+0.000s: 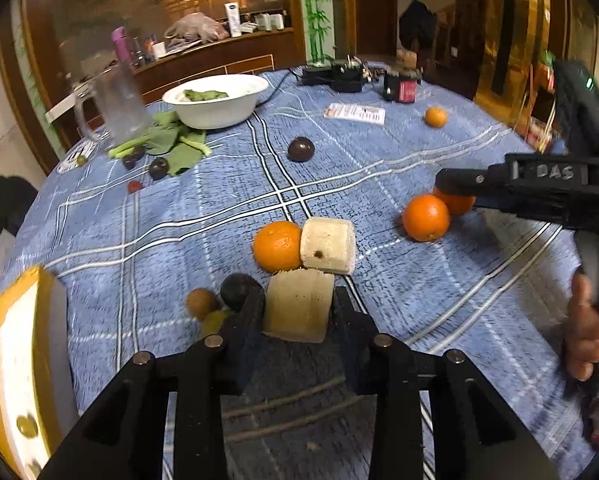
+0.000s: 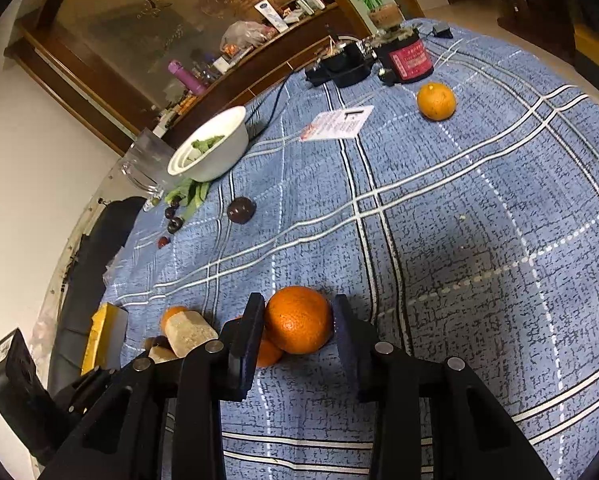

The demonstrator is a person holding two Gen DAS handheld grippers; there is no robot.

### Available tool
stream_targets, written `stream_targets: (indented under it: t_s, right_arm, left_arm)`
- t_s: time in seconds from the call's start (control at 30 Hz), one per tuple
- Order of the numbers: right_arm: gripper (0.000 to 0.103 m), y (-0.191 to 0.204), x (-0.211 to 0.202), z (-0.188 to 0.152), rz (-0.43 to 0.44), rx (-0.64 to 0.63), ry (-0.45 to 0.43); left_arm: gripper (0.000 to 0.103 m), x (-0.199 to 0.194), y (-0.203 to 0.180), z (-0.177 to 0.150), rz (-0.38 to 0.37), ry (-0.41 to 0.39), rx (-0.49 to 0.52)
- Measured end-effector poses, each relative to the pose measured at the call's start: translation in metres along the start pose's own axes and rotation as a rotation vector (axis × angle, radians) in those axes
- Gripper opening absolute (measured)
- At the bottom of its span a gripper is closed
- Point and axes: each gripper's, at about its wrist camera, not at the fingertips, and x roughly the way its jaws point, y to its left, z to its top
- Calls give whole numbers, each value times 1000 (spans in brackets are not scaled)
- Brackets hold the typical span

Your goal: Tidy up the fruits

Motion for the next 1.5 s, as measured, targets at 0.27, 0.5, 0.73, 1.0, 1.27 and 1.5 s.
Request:
stream_targets:
  t_s: [0.27,0.5,0.73,1.0,1.27,1.5]
  right_arm:
    - [37,11,-6,-2,22,-11,-15]
    - [37,58,-30,-15,117,-47,-33]
    - [37,140,-25,-40,210,-165,42]
    - [38,237,10,-92,283,-325,168]
    - [38,308,67,-146,280,-479,307]
    - [38,331,103,-174,197,-553,339]
  left_arm:
    - [33,-55,26,-18,5,-53,-118]
    - [33,-97,85,-46,107,-70,-242]
    - [33,-123,164,-92,217,-59,-446]
    - [34,-142,235,-149,379,-27,-622]
    - [34,-136,251,-178,337,-2,-678]
    - [36,-132,254,-177,313,-34,-671]
